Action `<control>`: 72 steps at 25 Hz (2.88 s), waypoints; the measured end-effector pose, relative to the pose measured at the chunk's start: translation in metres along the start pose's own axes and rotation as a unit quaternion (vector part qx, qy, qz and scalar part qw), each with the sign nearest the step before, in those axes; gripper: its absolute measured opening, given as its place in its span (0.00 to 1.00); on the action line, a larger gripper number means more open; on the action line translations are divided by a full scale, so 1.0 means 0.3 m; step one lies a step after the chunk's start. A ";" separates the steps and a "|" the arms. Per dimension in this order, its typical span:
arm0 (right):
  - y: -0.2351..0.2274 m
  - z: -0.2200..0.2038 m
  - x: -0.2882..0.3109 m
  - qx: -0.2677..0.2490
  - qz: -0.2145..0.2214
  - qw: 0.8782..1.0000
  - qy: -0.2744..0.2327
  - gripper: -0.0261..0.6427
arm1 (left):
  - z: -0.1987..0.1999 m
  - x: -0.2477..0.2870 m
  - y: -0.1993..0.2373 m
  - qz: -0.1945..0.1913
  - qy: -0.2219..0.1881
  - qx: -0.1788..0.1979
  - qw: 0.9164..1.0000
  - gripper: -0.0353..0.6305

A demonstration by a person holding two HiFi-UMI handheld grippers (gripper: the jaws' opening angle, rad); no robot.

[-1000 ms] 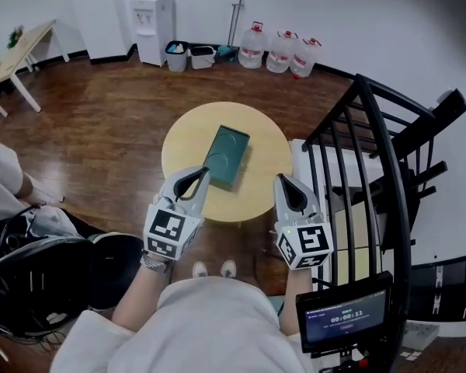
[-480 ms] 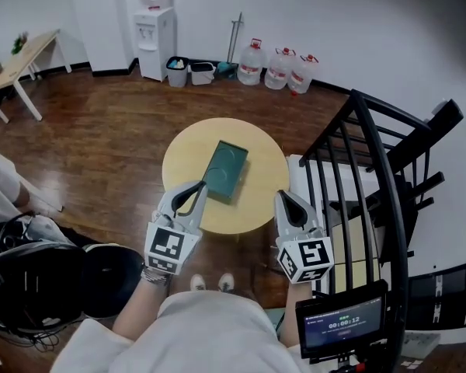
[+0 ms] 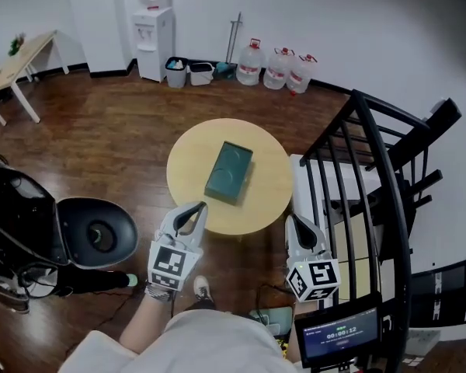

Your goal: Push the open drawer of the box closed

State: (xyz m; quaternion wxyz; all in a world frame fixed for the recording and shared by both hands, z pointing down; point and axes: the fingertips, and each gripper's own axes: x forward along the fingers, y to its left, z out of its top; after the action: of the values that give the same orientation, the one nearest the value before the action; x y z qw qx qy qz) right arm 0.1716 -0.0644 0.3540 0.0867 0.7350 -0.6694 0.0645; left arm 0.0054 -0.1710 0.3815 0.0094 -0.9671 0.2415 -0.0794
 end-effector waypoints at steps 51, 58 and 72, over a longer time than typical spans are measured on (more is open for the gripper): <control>0.399 -0.106 -1.135 -0.003 0.031 0.998 -0.056 0.04 | 0.052 -0.895 -0.819 -0.001 -0.026 0.063 0.998 0.06; 0.434 -0.073 -1.148 -0.017 0.014 0.997 -0.068 0.04 | 0.056 -0.925 -0.813 -0.007 -0.030 0.066 0.997 0.06; 0.437 -0.086 -1.116 -0.015 0.020 0.998 -0.056 0.04 | 0.047 -0.896 -0.812 -0.016 -0.024 0.061 0.998 0.06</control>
State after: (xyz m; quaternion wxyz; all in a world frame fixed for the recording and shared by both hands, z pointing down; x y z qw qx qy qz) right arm 0.0097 0.2550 0.3141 0.0589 0.7223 -0.6889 0.0153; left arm -0.1131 0.1699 0.3414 0.0727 -0.9700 0.2209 -0.0712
